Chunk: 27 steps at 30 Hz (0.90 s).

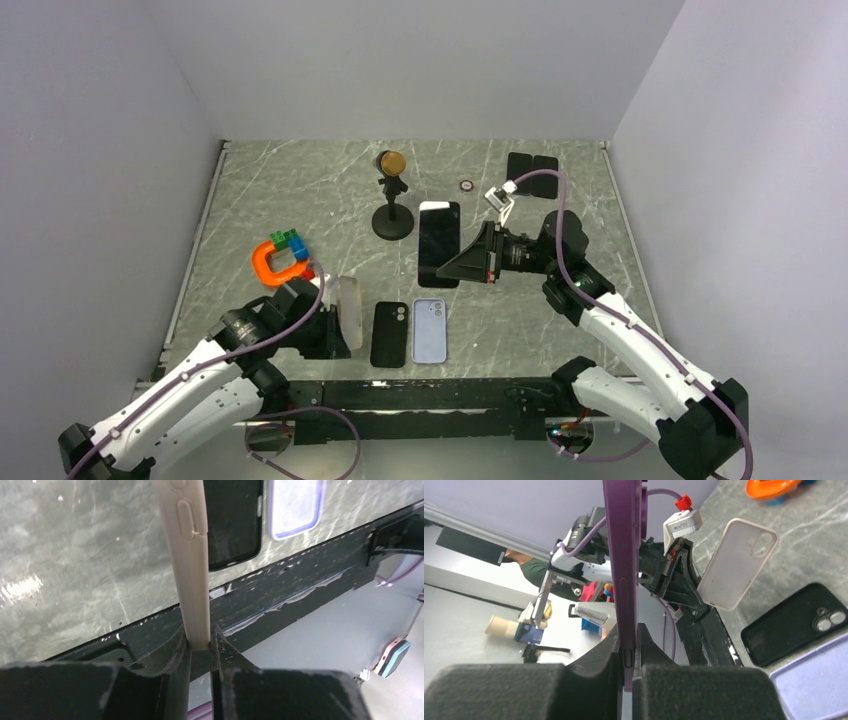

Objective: Take the phone out of the phone case
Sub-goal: Place the phone case at the center of the board.

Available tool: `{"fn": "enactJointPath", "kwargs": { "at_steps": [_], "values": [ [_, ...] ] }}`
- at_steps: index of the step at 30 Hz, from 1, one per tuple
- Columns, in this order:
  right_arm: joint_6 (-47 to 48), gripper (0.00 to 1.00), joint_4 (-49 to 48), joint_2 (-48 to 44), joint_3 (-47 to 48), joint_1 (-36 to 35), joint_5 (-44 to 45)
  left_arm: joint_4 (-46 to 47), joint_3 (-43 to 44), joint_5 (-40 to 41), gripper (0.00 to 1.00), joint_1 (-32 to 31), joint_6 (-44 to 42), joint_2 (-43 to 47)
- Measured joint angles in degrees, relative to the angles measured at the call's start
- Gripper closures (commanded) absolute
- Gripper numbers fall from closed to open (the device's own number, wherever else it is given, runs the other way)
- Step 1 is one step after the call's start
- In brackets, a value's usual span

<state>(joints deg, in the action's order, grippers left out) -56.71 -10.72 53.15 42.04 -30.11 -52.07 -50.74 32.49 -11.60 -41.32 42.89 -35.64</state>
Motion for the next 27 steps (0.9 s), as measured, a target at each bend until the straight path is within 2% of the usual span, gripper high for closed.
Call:
{"fn": "enactJointPath", "kwargs": {
  "at_steps": [5, 19, 21, 24, 27],
  "values": [
    [0.15, 1.00, 1.27, 0.13, -1.73, 0.46, -0.57, -1.97, -1.09, -1.05, 1.00, 0.00, -1.75, -2.67],
    [0.39, 1.00, 1.31, -1.51, -3.34, 2.36, -0.74, 1.09, -2.01, -6.78, 1.00, 0.00, -4.85, -15.50],
    [0.44, 1.00, 1.53, -1.51, -3.45, 2.67, -0.76, 2.14, -2.05, -7.28, 0.89, 0.00, -4.85, -17.20],
    [1.07, 1.00, 2.12, -1.51, -3.45, 3.41, -0.74, 2.93, -2.03, -8.28, 0.62, 0.11, -4.74, -18.51],
    [2.64, 1.00, 4.13, -1.51, -3.43, 5.31, -0.28, 3.23, -2.03, -7.82, 0.45, 0.11, -4.70, -18.71]
  ]
}}
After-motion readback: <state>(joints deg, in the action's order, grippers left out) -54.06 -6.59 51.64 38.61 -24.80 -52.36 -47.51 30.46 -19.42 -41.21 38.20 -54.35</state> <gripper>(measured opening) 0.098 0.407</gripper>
